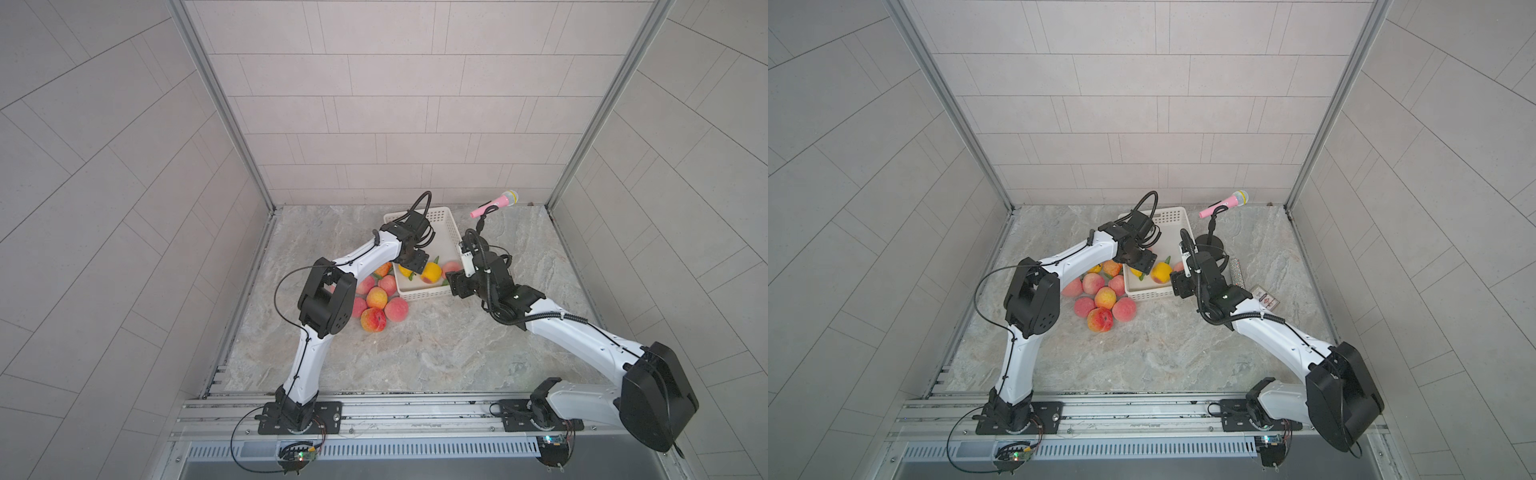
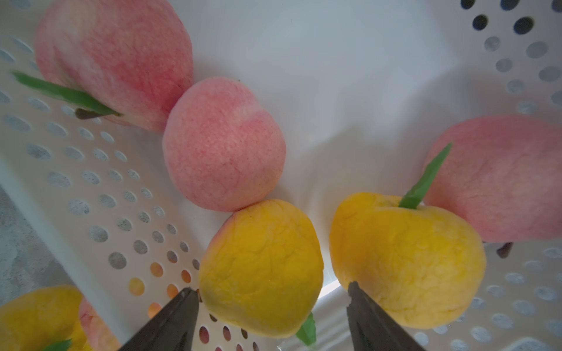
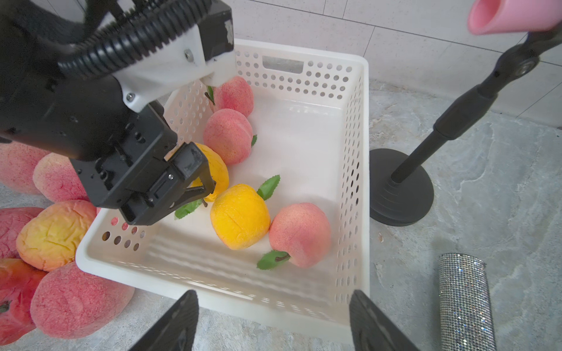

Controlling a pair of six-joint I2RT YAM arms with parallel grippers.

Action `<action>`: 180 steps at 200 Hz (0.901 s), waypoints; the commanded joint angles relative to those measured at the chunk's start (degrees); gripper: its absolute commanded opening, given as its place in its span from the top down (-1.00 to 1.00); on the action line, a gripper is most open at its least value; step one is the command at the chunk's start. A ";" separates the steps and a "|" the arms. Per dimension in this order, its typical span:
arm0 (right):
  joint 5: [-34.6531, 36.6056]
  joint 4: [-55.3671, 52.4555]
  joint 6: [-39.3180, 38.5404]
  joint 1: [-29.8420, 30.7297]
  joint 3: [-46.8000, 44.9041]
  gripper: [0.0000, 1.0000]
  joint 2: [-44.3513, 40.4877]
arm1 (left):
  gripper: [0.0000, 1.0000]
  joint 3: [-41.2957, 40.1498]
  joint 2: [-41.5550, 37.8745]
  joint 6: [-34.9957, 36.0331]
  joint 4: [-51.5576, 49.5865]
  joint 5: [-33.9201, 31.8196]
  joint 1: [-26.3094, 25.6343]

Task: Put the peaches into the basket
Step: Place the peach in the basket.

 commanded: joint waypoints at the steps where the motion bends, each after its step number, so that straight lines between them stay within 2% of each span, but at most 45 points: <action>1: -0.39 0.65 0.69 -0.17 -0.30 -0.58 -0.17 | -0.67 1.77 -2.58 0.24 -1.45 -0.62 -0.23; 35: -3.38 1.13 0.38 -0.18 -0.37 -0.57 -0.72 | -0.67 1.78 -5.35 -0.49 -1.22 -0.04 -0.28; 99: -17.90 1.14 6.00 1.66 -0.12 -0.51 -1.60 | -0.73 -0.35 -12.77 -1.07 -1.75 -1.97 0.96; 144: -22.89 -3.40 10.53 7.03 -0.28 -0.47 -1.70 | -0.74 -7.53 -20.37 -1.46 0.71 1.18 6.32; 180: -22.94 4.08 16.82 12.43 -4.83 -0.49 -0.77 | -0.74 -13.84 -25.02 -2.16 2.30 6.14 13.14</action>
